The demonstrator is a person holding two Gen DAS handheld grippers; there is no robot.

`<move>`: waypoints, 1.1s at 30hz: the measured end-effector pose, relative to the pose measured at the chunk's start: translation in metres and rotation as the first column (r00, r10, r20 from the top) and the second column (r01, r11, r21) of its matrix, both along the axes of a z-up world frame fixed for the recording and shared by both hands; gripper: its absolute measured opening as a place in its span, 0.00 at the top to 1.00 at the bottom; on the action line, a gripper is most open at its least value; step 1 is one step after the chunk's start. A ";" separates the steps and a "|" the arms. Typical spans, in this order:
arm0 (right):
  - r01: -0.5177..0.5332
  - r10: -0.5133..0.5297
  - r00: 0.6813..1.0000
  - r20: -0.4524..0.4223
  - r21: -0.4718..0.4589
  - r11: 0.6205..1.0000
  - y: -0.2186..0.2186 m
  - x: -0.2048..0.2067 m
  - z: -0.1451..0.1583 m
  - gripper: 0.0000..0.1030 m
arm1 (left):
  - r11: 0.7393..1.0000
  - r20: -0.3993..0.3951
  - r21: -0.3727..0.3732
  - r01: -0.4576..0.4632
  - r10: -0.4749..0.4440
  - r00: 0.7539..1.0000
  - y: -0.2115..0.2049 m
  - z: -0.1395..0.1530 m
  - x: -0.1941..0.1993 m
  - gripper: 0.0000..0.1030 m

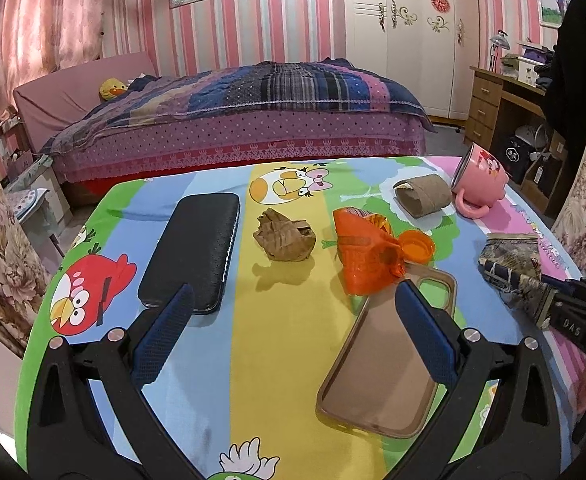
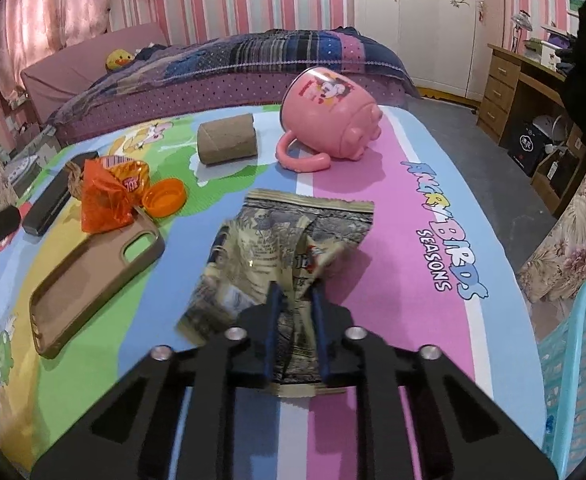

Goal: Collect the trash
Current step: 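Grasp the printed snack packet with the right tool, then grasp the orange plastic bag with the left tool while the right tool holds the packet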

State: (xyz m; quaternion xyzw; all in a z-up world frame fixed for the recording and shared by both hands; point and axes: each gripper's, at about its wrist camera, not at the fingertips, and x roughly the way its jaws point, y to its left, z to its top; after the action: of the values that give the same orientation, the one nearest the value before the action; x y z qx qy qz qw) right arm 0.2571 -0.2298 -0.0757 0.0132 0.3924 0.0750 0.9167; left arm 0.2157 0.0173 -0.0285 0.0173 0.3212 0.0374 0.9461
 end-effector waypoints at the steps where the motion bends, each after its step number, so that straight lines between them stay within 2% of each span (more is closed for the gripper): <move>1: -0.001 0.001 1.000 0.001 0.003 1.000 -0.001 0.000 0.000 0.89 | 1.000 0.000 0.001 -0.002 0.002 1.000 0.000 0.000 0.000 0.06; 20: 0.013 -0.013 0.998 0.066 -0.003 1.000 -0.015 -0.016 0.013 0.91 | 0.997 -0.012 -0.062 -0.035 0.034 0.999 0.012 -0.004 0.003 0.06; 29: 0.011 -0.001 0.992 0.129 -0.075 0.997 -0.027 -0.033 0.032 0.91 | 0.997 -0.080 -0.080 0.012 -0.019 0.997 -0.003 -0.023 0.015 0.06; 31: 0.018 -0.008 0.990 0.138 -0.072 0.997 -0.033 -0.034 0.035 0.91 | 0.995 -0.096 -0.103 0.012 -0.022 0.995 -0.006 -0.027 0.022 0.06; 33: 0.022 -0.013 0.989 0.147 -0.057 0.998 -0.040 -0.035 0.037 0.91 | 0.996 -0.106 -0.089 0.022 -0.031 0.994 -0.011 -0.030 0.032 0.06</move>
State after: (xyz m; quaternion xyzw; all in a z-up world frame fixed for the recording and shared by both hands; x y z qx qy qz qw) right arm 0.2217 -0.2698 -0.0384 -0.0156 0.3258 0.0562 0.9437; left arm 0.2473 0.0064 -0.0581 -0.0179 0.3726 0.0096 0.9278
